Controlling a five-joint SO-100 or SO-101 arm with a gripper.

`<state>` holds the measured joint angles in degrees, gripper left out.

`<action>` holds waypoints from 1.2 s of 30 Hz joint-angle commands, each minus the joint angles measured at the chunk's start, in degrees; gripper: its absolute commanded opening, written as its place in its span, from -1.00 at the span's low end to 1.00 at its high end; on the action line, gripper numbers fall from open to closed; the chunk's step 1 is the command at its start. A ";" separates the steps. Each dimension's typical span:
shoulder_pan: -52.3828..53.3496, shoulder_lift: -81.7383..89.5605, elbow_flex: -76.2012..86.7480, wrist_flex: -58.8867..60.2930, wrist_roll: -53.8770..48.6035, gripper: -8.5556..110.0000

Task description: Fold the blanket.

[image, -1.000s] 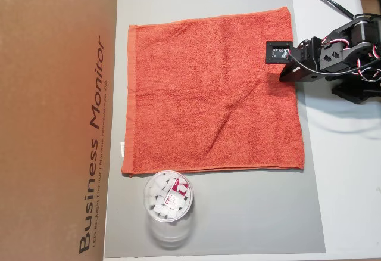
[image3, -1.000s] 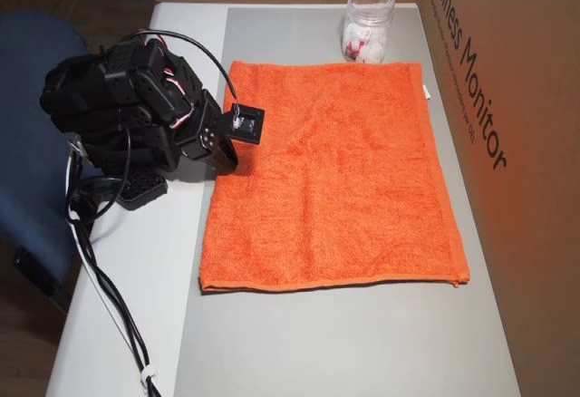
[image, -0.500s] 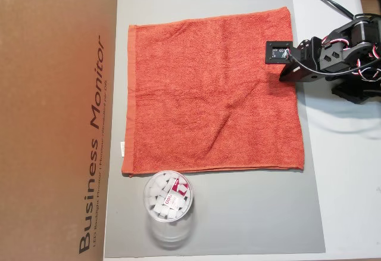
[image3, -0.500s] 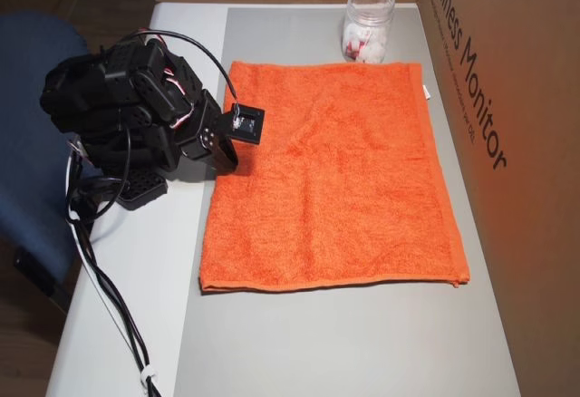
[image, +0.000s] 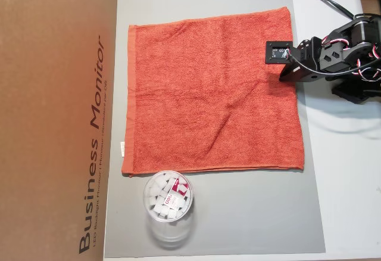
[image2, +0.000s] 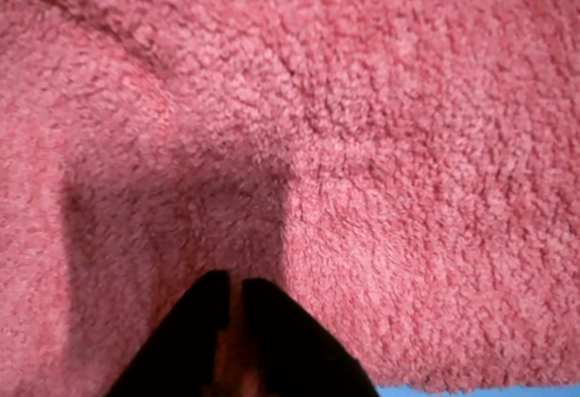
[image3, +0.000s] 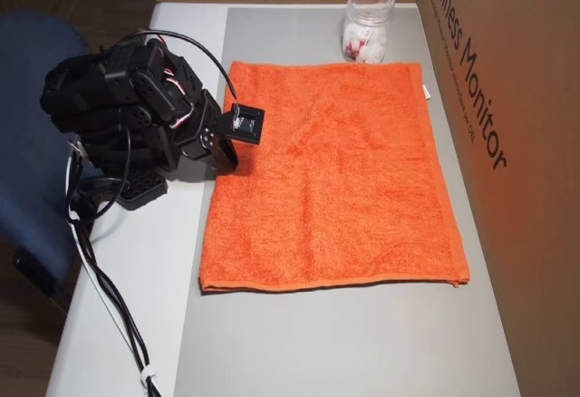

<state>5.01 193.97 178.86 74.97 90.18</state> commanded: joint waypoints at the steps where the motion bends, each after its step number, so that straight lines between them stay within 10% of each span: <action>1: 0.26 -1.14 -3.25 0.53 -0.44 -0.86; 36: -0.62 -38.06 -56.51 12.83 -0.53 -0.86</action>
<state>4.39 156.71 126.91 83.67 90.18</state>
